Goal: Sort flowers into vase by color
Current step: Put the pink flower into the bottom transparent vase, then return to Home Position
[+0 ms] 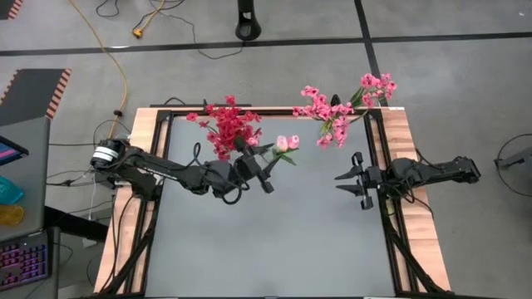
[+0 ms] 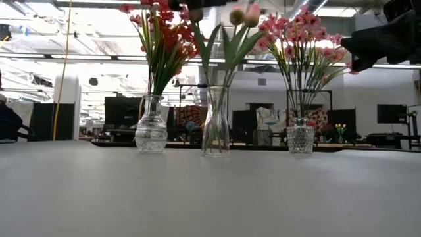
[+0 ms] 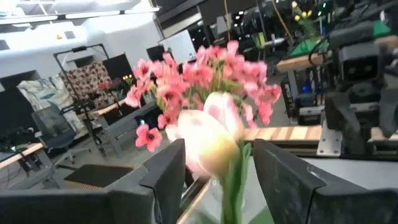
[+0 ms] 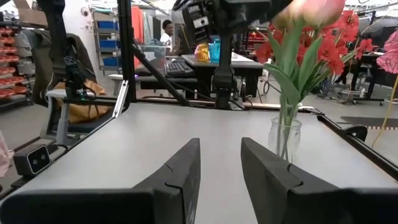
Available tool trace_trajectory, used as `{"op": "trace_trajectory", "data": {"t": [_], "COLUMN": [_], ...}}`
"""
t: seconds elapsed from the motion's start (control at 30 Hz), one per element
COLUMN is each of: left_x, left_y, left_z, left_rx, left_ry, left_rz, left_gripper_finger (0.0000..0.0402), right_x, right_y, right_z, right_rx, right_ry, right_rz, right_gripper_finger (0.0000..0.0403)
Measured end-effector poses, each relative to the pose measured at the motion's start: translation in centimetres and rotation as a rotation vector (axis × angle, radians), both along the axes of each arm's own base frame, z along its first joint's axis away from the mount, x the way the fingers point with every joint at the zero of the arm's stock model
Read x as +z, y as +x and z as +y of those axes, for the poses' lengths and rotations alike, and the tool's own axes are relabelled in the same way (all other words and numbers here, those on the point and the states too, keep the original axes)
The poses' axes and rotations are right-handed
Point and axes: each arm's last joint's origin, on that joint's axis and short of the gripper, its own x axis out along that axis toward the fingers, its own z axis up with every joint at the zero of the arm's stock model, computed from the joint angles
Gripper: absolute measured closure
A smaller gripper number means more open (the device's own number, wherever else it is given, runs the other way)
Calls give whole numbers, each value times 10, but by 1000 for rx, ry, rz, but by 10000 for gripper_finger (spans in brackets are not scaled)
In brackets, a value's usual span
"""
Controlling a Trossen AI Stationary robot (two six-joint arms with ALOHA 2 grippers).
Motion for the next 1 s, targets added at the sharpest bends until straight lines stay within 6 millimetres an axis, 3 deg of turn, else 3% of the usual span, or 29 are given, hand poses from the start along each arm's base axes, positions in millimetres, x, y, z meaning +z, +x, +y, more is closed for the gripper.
{"op": "trace_trajectory", "data": {"t": [0.3,0.63,0.83,1.0], "left_x": [34,84,95,71], "left_y": [-26,-99,-145,-170], "left_z": [-22,-51,-38,-23], "left_rx": [-75,-88,-134,-123], "left_ry": [25,79,-32,-132], "left_rz": [-74,-15,30,32], "left_gripper_finger": [223,234,301,386], "right_x": [1,-3,-3,-3], "right_y": [-1,-4,-4,-4], "right_z": [0,-1,-1,-1], "right_rx": [-2,-2,-3,-3], "right_ry": [-22,-29,-31,-46], "right_rz": [-12,20,21,22], "right_gripper_finger": [262,262,262,262]}}
